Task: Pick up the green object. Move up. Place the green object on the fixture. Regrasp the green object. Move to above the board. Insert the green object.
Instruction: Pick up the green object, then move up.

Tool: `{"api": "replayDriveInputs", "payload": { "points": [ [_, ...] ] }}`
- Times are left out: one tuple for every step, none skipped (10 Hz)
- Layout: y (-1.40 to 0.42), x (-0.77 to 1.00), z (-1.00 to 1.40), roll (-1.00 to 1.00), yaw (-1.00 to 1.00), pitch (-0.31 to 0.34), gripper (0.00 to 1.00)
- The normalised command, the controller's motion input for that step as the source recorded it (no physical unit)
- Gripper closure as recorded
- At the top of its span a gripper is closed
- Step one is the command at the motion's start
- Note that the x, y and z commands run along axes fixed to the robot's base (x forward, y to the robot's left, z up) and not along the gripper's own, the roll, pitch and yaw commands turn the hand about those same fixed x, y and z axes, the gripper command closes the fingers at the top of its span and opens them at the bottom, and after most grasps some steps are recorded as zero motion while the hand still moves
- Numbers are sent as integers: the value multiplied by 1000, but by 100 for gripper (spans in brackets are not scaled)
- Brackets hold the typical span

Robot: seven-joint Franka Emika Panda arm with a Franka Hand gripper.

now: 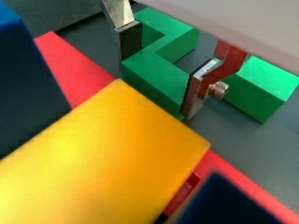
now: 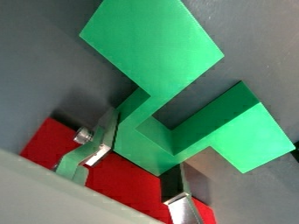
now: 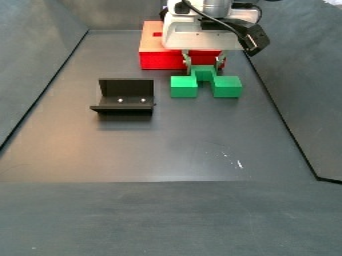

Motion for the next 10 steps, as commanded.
{"api": "replayDriveInputs", "payload": {
  "points": [
    [0, 0, 0, 0, 0, 0, 100],
    [0, 0, 0, 0, 0, 0, 100],
    [0, 0, 0, 0, 0, 0, 100],
    [0, 0, 0, 0, 0, 0, 100],
    [0, 0, 0, 0, 0, 0, 100],
    [0, 0, 0, 0, 0, 0, 100],
    [0, 0, 0, 0, 0, 0, 100],
    [0, 0, 0, 0, 0, 0, 100],
    [0, 0, 833, 0, 0, 0, 100],
    [-10, 3, 822, -1, -5, 3, 100]
  ]
}}
